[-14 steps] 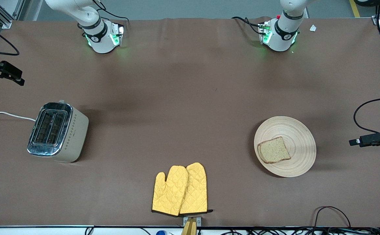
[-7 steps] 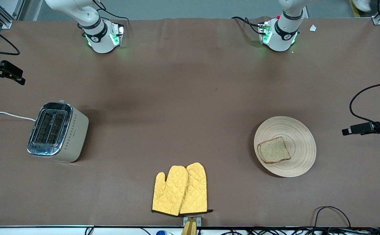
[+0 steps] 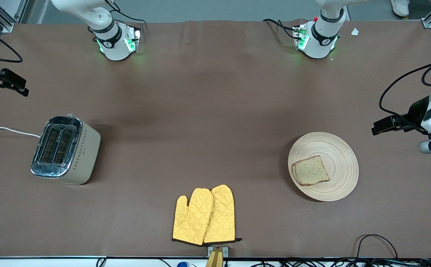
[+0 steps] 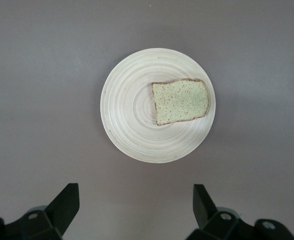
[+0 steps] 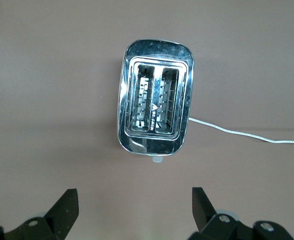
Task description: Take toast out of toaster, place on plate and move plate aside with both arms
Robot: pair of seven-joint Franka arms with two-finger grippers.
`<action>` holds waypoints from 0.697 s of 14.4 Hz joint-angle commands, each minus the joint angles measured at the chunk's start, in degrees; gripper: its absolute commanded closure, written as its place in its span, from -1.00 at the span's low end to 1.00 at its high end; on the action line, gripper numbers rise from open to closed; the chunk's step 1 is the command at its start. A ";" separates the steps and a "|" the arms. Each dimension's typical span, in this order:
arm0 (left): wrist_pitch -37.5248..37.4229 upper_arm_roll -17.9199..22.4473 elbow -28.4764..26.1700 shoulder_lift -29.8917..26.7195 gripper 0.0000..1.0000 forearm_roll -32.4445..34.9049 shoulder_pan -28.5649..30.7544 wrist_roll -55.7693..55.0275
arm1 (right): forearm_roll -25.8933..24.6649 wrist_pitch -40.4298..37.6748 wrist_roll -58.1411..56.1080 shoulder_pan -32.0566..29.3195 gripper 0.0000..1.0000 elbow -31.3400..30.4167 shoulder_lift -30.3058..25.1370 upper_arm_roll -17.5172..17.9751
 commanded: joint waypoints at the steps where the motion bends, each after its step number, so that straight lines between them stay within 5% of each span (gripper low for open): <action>1: -1.91 3.31 -2.22 -5.25 -1.00 1.10 -2.69 0.35 | 0.64 -0.01 0.37 0.19 -1.00 -1.44 -1.64 -0.07; 10: -2.55 9.65 -16.63 -19.85 -1.00 0.22 -11.14 4.46 | 0.64 0.26 0.37 0.10 -1.00 -1.44 -1.55 -0.16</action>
